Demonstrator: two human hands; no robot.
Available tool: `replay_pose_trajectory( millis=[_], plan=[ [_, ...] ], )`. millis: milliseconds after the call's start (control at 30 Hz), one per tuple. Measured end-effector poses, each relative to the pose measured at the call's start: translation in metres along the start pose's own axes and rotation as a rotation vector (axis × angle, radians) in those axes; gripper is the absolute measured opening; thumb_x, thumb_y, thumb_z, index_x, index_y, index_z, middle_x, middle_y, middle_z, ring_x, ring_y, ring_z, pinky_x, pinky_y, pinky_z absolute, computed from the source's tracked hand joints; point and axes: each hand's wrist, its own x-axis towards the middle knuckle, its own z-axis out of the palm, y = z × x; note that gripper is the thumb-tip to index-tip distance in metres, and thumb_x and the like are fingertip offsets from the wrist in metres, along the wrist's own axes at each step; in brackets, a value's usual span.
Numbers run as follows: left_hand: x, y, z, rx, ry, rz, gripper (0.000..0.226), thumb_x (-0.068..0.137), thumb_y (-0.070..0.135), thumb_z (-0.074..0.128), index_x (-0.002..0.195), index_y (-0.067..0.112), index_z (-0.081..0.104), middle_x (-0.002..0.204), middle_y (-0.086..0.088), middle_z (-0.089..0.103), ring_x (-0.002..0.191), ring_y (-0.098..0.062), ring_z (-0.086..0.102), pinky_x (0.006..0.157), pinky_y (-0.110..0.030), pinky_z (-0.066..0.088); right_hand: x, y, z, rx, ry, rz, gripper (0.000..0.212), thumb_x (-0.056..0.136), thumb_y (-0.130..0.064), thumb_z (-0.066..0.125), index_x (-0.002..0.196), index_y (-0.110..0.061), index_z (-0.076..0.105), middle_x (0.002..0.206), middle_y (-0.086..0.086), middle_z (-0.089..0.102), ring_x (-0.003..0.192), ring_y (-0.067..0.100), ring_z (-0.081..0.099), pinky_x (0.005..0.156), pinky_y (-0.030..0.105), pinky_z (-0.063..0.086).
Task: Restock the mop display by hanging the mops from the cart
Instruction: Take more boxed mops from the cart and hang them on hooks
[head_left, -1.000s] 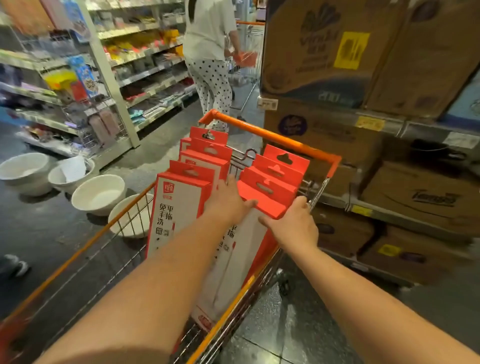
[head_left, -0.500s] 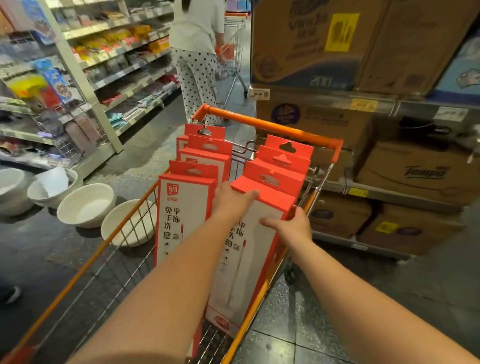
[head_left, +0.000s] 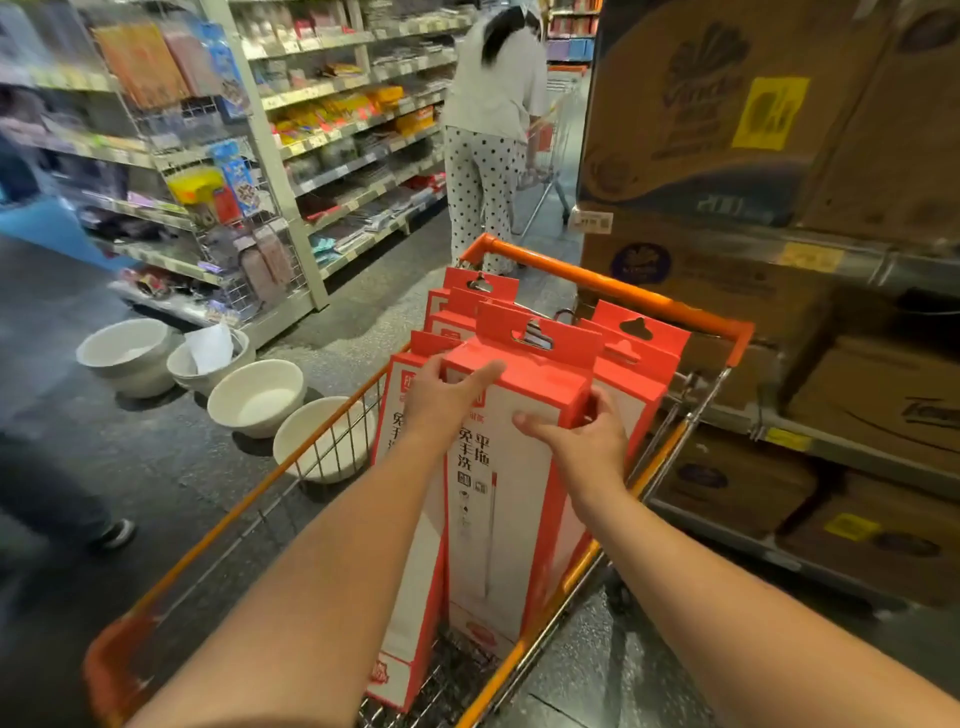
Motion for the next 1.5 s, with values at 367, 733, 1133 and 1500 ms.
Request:
replay_pose_trajectory(
  millis=[367, 733, 1133, 1500],
  plan=[
    [-0.047, 0.044, -0.019, -0.340, 0.093, 0.050, 0.036, 0.073, 0.020, 0.080, 0.104, 0.018, 0.062, 0.097, -0.006, 0.073, 0.088, -0.026, 0.070, 0.077, -0.039, 0.056, 0.018, -0.072, -0.011, 0.185, -0.320, -0.176, 0.050, 0.054, -0.028, 0.090, 0.095, -0.030, 0.061, 0.097, -0.004, 0.070, 0.091, 0.017, 0.068, 0.085, 0.048, 0.056],
    [-0.140, 0.076, -0.069, -0.360, 0.697, 0.258, 0.011, 0.078, 0.020, 0.075, 0.083, 0.020, 0.066, 0.071, 0.005, 0.072, 0.067, -0.012, 0.069, 0.066, -0.030, 0.055, -0.040, -0.143, 0.026, 0.382, -0.837, -0.274, 0.058, 0.060, -0.020, 0.082, 0.115, -0.011, 0.063, 0.101, 0.007, 0.072, 0.091, 0.024, 0.070, 0.083, 0.043, 0.057],
    [-0.313, 0.119, -0.154, -0.137, 1.367, 0.316, 0.023, 0.087, 0.030, 0.067, 0.092, 0.008, 0.068, 0.070, 0.007, 0.063, 0.061, 0.002, 0.056, 0.049, -0.006, 0.039, -0.207, -0.217, 0.053, 0.502, -1.142, -0.554, 0.036, 0.066, -0.047, 0.073, 0.096, -0.029, 0.066, 0.089, -0.010, 0.071, 0.087, 0.010, 0.068, 0.080, 0.036, 0.055],
    [-0.492, 0.148, -0.181, -0.081, 1.703, 0.332, 0.023, 0.084, 0.040, 0.069, 0.077, 0.018, 0.067, 0.070, 0.007, 0.065, 0.076, -0.015, 0.064, 0.067, -0.027, 0.045, -0.373, -0.271, 0.007, 0.661, -1.362, -0.638, 0.019, 0.069, -0.045, 0.074, 0.084, -0.036, 0.068, 0.081, -0.015, 0.071, 0.078, -0.004, 0.062, 0.071, 0.017, 0.049]
  ],
)
